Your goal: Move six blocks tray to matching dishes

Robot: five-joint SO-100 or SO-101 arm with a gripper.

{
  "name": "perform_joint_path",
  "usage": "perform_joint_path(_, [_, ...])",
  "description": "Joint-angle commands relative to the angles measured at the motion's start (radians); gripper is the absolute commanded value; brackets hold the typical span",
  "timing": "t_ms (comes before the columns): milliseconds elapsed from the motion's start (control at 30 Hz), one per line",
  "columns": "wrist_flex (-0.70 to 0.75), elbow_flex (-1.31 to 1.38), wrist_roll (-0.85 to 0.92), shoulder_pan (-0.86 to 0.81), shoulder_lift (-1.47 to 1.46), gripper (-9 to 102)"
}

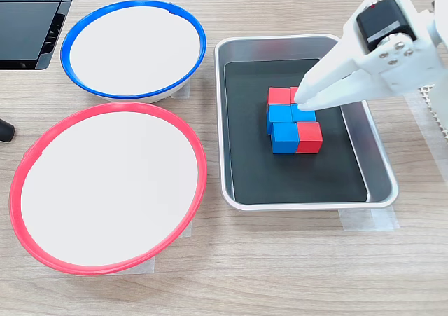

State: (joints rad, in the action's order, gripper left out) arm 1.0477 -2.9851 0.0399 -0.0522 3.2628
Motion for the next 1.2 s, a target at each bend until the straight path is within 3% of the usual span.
perform_joint_path(0, [0.109, 0.158, 0.100, -0.020, -0.160, 0])
perform_joint_path(167, [0.431, 0.561, 0.313, -0.094, -0.617, 0])
perform_joint_path(267, [0.456, 0.655, 0.362, -0.118, -0.784, 0])
perform_joint_path(400, [0.354, 0.683, 0.422, -0.129, -0.971, 0])
perform_joint_path(833, [0.054, 0.565, 0.468, -0.072, -1.193, 0])
perform_joint_path(1100, [-0.241, 0.687, 0.324, 0.006, -1.393, 0])
perform_joint_path(1167, [-0.242, 0.732, 0.313, 0.015, -1.422, 0])
